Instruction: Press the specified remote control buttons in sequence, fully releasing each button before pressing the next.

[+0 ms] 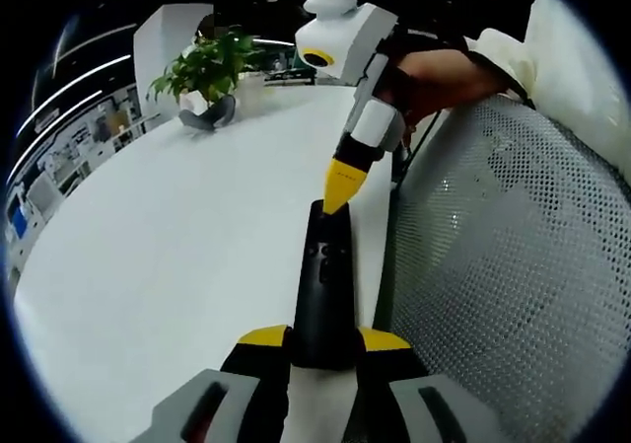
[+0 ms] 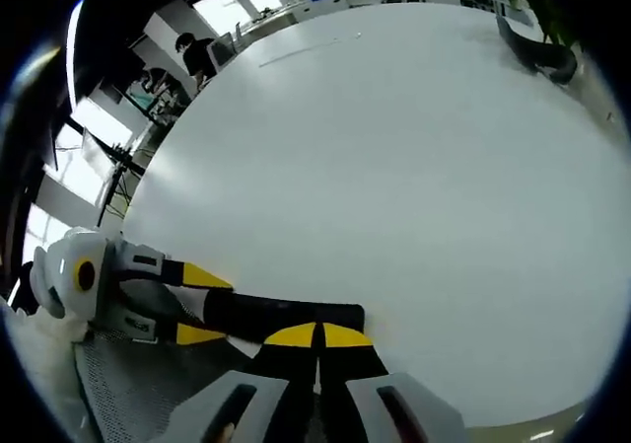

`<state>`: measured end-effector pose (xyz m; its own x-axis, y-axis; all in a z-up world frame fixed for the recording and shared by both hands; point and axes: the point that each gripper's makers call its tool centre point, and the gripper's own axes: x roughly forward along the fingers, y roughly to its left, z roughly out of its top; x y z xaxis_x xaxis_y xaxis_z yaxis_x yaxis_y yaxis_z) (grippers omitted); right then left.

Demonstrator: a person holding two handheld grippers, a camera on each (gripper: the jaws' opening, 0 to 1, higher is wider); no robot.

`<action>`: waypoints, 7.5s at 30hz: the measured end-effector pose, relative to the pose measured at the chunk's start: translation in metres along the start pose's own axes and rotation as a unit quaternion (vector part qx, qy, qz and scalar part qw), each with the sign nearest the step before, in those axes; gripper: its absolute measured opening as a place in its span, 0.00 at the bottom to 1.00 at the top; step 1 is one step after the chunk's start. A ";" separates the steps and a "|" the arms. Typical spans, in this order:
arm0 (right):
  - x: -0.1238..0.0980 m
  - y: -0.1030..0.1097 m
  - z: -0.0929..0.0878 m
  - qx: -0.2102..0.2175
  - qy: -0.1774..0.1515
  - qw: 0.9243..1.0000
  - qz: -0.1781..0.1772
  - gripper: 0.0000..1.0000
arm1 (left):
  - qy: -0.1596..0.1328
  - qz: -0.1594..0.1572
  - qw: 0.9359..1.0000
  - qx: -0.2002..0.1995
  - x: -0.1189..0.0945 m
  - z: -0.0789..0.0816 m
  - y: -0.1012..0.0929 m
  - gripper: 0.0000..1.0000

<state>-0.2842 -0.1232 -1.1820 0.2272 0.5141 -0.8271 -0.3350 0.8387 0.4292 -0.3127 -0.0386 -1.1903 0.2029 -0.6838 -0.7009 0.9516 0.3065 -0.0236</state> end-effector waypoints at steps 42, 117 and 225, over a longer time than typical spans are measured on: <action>0.002 0.006 -0.002 0.004 0.013 1.000 0.012 0.00 | -0.004 -0.009 1.000 0.014 0.005 0.004 -0.003 0.25; 0.004 0.022 0.000 -0.054 0.013 0.998 0.029 0.00 | 0.001 -0.002 1.000 0.016 0.004 0.005 -0.001 0.24; 0.005 0.018 -0.013 -0.113 0.055 0.992 -0.014 0.00 | -0.003 0.005 1.000 0.008 0.004 0.005 0.001 0.28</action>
<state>-0.3013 -0.1084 -1.1833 0.1419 0.4580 -0.8776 -0.5285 0.7846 0.3241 -0.3100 -0.0440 -1.1895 0.2134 -0.6848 -0.6968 0.9529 0.3031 -0.0060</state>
